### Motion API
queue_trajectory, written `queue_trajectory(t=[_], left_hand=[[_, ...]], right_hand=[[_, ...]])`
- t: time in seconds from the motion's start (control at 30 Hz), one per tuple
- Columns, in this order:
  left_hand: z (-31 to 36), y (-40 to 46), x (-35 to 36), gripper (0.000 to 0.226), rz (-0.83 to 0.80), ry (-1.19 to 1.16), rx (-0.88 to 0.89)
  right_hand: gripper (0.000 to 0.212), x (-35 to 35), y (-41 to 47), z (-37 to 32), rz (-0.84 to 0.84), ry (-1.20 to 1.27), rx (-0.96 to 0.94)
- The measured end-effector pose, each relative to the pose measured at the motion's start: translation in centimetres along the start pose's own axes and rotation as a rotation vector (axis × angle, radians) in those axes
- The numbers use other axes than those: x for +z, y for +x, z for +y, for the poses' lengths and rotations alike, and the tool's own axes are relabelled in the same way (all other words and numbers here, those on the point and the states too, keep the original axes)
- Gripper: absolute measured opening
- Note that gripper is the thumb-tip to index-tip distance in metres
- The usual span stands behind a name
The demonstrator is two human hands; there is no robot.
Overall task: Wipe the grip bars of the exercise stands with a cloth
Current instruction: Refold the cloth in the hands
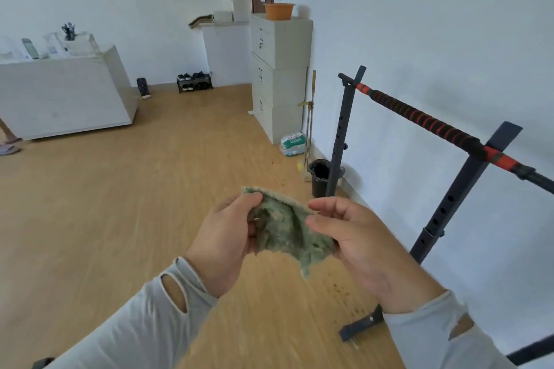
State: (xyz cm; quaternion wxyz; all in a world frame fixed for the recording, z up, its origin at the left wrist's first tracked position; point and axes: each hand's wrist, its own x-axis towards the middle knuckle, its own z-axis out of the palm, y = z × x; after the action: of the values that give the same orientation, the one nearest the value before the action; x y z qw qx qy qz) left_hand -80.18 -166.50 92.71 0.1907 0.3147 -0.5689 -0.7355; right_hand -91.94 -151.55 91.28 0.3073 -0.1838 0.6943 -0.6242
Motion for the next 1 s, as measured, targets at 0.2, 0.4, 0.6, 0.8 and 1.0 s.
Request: queue_trajectory(t=[0.2,0.4,0.6,0.8,1.0], left_hand=[[2.4,4.1,2.8,0.033,0.067,0.223,0.087],[3.6,8.1,3.3,0.069,-0.082,0.462,0.232],[4.6,12.8,2.5,0.047,-0.087,0.358,0.358],[7.1,17.5,-1.7,0.03,-0.401,0.075,0.225],[10.0,22.9,-7.6,0.01,-0.416,0.286,0.507]], right_hand=[[0.016,-4.3,3.9,-2.1,-0.067,-0.474,-0.093],[0.041,-6.2,6.1,-4.5,0.045,-0.452,-0.171],[0.031,-5.3,8.7,-5.8,0.159,-0.372,-0.23],[0.035,-1.3,11.7,-7.2,0.266,-0.332,-0.148],[0.019,4.2,14.6,-9.4,0.246,0.162,-0.167]])
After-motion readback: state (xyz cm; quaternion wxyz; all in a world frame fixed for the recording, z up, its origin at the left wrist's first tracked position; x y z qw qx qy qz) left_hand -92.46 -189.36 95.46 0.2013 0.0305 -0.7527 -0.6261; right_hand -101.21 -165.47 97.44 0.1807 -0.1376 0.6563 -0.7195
